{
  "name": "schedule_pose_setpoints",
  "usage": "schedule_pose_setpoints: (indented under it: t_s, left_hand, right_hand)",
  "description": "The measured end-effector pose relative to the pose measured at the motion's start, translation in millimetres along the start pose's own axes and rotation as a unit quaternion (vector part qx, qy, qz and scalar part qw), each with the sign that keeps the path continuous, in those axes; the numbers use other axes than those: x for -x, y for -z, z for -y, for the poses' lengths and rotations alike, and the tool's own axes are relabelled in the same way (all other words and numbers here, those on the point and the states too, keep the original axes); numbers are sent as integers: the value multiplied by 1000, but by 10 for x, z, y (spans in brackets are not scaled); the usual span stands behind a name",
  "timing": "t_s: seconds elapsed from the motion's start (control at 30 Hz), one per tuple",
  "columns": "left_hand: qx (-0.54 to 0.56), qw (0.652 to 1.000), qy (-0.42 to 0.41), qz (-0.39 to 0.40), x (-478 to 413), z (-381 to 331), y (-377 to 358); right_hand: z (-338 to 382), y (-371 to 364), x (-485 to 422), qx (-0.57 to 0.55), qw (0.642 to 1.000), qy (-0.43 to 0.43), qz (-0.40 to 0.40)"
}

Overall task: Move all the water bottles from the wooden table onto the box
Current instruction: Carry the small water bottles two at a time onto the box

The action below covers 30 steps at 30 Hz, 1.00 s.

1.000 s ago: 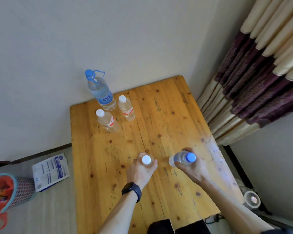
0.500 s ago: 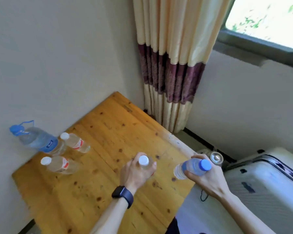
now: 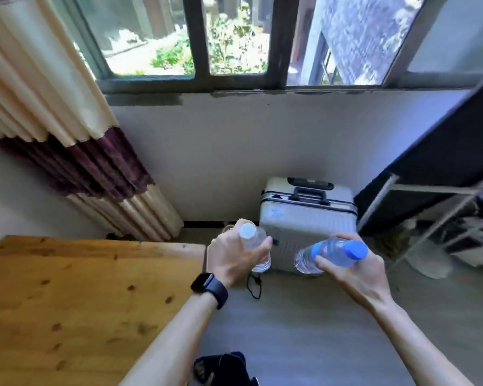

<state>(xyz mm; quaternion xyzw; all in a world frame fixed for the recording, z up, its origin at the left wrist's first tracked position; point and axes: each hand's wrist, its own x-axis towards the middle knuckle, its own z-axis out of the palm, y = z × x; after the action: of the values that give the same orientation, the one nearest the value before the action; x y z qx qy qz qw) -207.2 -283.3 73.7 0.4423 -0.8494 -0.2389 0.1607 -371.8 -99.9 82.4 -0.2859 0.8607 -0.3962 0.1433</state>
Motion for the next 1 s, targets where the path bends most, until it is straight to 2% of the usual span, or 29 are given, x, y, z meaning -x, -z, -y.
schedule_pose_setpoints:
  t_s: [0.17,0.3,0.5,0.8,1.0]
  left_hand:
    - [-4,992,-112,51,254,-1391,-461]
    - [14,964,-244,104,419,-2588,-844]
    - [41,920,-346,181,611,-4231,-1447]
    - [65,845,-456,273,898,-6160,-2491]
    - [51,778,-540,316,1241,-7312,-3239]
  right_hand:
    - [-787,1242,353,21,991,-74,-113]
    - [-1259,2254,546,28,973,-143,-176]
    - [-1821,3505,790,30,939,-229,-255]
    - [-2655,4868,1133,48,858,-342,-380]
    - [-3157,5572,1403,81,784,-416,-453]
